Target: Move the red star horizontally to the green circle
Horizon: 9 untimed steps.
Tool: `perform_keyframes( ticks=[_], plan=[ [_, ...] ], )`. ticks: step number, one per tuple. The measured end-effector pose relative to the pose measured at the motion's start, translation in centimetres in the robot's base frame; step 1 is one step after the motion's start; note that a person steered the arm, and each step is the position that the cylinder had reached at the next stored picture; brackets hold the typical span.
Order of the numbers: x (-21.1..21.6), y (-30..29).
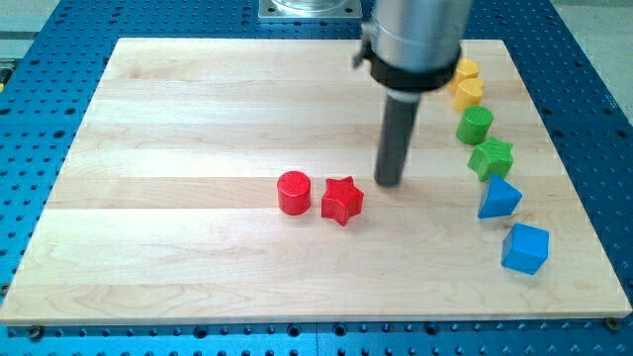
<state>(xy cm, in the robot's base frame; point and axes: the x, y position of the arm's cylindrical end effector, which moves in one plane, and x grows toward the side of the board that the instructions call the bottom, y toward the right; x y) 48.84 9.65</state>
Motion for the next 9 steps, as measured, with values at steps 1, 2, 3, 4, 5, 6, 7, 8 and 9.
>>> perform_keyframes(
  ticks=[1, 2, 3, 4, 5, 6, 7, 8, 9],
  plan=[
    [4.0, -5.2],
    [1.6, -9.2],
    [-6.4, -7.7],
    [-2.2, -5.0],
    [1.5, -10.1],
    [-5.1, -13.6],
    [-13.6, -9.1],
    [-13.2, -9.8],
    [-11.0, -15.2]
  ],
)
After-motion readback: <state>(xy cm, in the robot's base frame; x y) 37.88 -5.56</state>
